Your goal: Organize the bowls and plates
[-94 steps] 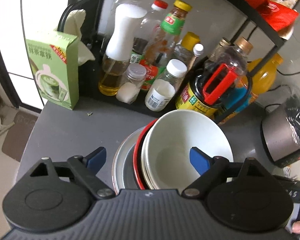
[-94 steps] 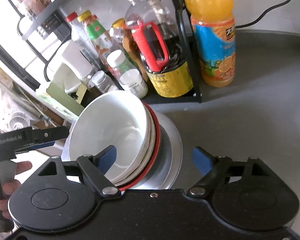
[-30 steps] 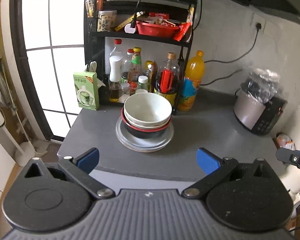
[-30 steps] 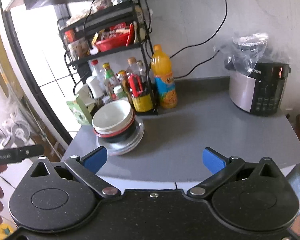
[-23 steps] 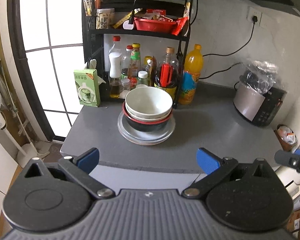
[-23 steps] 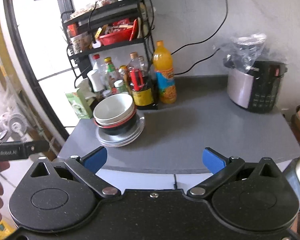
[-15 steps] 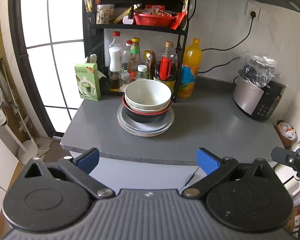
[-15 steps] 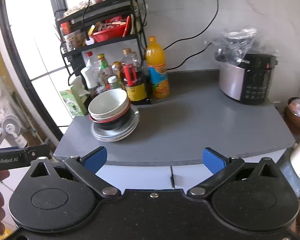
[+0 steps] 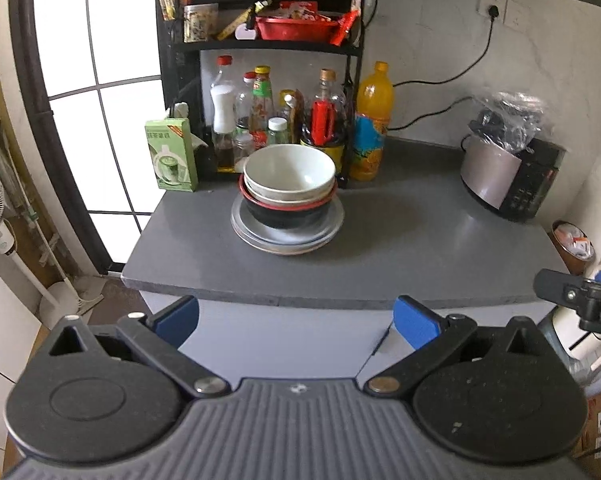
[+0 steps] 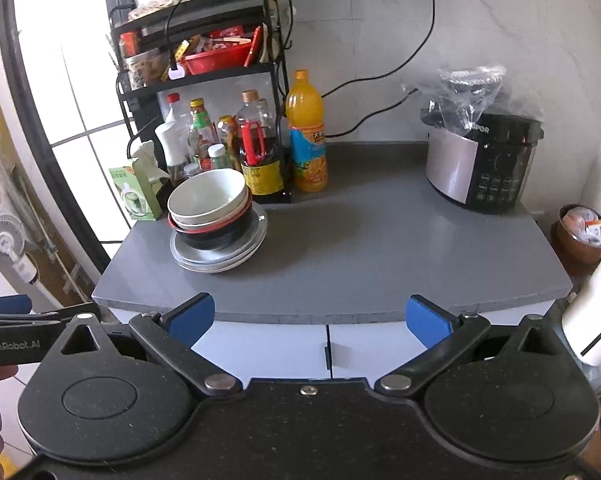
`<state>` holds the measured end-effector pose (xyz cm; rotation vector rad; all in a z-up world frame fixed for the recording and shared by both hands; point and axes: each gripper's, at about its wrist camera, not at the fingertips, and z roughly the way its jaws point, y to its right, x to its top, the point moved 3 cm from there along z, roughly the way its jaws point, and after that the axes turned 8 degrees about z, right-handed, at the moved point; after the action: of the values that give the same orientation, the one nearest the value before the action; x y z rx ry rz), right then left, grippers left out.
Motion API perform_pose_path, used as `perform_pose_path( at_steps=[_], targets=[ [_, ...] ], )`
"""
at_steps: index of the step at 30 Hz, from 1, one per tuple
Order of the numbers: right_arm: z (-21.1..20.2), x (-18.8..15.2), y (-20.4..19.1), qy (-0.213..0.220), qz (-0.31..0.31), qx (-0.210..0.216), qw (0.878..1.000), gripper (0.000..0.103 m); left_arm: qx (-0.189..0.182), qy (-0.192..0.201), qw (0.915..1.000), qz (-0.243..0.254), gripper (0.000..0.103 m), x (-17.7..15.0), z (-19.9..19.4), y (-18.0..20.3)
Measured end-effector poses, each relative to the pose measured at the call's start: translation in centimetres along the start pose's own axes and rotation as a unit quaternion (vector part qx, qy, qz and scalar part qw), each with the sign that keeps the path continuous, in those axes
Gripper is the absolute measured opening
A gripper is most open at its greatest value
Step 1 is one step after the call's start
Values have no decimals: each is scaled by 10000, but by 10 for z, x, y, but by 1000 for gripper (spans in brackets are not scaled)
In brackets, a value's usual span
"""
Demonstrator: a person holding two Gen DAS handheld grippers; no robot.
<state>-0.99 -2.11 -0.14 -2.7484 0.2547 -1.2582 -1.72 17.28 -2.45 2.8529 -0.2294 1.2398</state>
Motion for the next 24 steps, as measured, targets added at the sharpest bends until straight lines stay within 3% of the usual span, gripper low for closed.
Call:
perform_pose_path(
  at_steps=[16, 24],
  targets=[
    [0, 1, 2, -27, -62, -25, 10000, 103, -3, 169, 9997, 194, 103, 2, -3, 10],
    [-1, 2, 4, 27, -118, -71, 9999, 103, 43, 191, 9998, 62, 103, 3, -2, 7]
  ],
)
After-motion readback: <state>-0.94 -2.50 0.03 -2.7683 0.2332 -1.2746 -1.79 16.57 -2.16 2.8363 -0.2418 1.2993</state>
